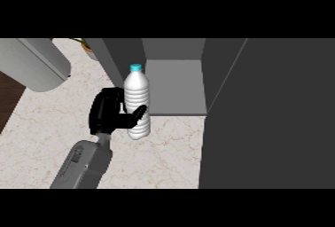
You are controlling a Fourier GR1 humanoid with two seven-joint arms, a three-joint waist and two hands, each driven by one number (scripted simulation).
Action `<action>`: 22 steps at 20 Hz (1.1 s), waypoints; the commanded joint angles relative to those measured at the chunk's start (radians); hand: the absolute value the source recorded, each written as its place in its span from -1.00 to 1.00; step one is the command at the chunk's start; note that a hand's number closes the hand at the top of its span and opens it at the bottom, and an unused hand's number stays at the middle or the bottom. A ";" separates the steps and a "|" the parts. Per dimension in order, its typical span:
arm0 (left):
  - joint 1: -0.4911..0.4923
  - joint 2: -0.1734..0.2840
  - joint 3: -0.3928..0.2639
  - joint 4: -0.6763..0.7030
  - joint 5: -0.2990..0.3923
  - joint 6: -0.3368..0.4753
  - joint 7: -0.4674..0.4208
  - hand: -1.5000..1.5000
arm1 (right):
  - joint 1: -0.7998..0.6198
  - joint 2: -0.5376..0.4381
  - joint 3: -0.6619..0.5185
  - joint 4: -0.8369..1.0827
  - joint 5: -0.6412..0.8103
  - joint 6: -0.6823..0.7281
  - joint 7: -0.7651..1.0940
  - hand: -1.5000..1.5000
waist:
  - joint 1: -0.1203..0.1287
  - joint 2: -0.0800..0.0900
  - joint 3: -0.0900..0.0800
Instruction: Pick up the bottled water, place it into the cabinet and close the cabinet
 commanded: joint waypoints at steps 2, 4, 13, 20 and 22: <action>-0.204 -0.050 -0.097 0.012 -0.102 0.106 0.053 1.00 | 0.015 -0.001 0.007 0.009 0.002 0.005 -0.016 -1.00 | -0.036 0.000 0.006; -0.247 -0.049 -0.083 0.070 -0.102 0.117 0.033 1.00 | 0.006 0.000 0.025 0.020 0.011 0.010 -0.013 -1.00 | -0.052 0.006 0.005; -0.298 -0.022 -0.085 0.101 -0.206 0.260 0.088 1.00 | -0.013 -0.004 0.030 -0.007 -0.002 0.006 0.024 -1.00 | -0.075 0.012 0.005; -0.311 0.019 -0.110 0.122 -0.285 0.355 0.140 1.00 | -0.052 0.003 0.034 0.035 -0.002 0.016 0.016 -1.00 | -0.103 0.021 0.006; -0.294 0.028 -0.118 0.138 -0.309 0.378 0.131 1.00 | -0.020 -0.011 0.041 0.022 -0.017 0.036 0.007 -1.00 | -0.119 0.021 0.006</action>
